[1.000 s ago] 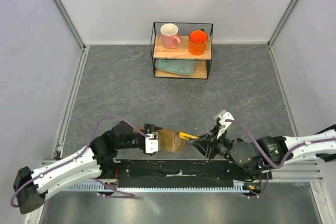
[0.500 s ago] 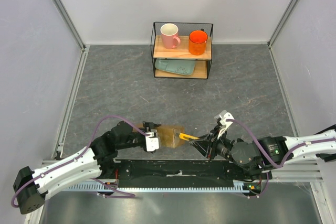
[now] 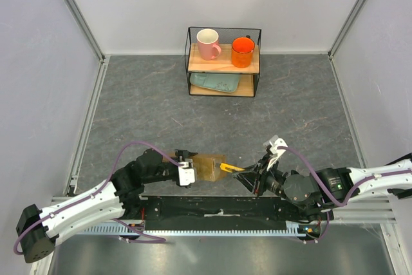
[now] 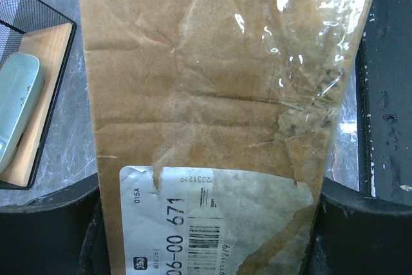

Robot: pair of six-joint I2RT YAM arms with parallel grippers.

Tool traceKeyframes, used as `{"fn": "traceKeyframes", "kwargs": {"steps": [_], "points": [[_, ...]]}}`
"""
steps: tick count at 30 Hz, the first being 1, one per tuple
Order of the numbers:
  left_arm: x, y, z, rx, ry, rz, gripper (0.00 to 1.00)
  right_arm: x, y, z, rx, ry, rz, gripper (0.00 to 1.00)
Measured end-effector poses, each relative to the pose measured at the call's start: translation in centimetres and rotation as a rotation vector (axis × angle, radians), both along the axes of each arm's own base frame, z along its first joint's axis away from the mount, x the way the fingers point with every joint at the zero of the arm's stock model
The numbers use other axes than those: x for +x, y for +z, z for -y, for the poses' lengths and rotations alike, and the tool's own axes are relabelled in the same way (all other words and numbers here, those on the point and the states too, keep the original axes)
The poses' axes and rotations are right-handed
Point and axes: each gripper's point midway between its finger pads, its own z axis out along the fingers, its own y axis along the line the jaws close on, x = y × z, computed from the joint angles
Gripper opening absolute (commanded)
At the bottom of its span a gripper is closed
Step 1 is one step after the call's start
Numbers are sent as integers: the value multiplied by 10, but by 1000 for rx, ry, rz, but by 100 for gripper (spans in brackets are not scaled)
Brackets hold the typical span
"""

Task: Unpack the express box
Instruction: Cut the express box.

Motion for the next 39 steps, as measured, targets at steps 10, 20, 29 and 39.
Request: {"fn": "traceKeyframes", "kwargs": {"steps": [10,20,29,39], "points": [[-1,0,1,-2,-5,-1,2,1,-1,-1,-6,-4,3,0],[0,2,2,-9,-6,4,2,3,-2,0,-6,-21,9,0],[-1,1,4,-6,-12,1,2,3,-4,-1,-6,-22,9,0],[-1,1,4,-6,-11,2,2,3,-5,-3,-10,-21,11,0]]}}
